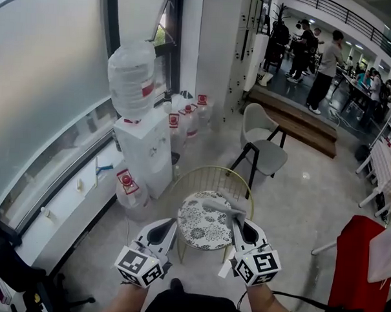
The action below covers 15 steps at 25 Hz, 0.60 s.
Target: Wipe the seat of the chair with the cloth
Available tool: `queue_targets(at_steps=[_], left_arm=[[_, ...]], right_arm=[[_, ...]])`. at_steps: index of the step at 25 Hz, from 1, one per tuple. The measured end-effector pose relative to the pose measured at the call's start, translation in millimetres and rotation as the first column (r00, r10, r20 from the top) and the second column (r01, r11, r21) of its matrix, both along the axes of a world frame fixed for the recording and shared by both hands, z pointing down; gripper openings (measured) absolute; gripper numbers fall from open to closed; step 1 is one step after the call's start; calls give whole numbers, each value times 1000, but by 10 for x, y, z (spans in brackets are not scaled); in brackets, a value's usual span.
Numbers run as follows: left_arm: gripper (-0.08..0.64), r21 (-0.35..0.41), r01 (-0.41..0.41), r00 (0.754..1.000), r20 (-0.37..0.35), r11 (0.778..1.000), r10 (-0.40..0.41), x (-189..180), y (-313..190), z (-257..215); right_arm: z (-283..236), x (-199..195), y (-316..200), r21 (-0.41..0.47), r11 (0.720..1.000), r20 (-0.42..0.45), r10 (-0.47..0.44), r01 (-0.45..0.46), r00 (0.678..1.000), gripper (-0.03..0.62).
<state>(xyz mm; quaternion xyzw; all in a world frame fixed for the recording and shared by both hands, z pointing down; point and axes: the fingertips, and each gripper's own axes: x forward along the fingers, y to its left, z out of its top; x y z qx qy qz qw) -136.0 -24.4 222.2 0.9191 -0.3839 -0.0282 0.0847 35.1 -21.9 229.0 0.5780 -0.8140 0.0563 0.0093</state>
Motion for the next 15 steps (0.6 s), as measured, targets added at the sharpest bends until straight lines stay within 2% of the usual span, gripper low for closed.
queue_targets(at_steps=[8, 15], left_arm=[[6, -46, -17, 1000, -12, 999, 17, -148, -347, 188], [6, -100, -11, 1000, 13, 995, 13, 0, -658, 489]], right_arm=[[123, -198, -312, -28, 999, -4, 15, -16, 1000, 23], [397, -70, -683, -65, 998, 27, 13, -11, 1000, 23]])
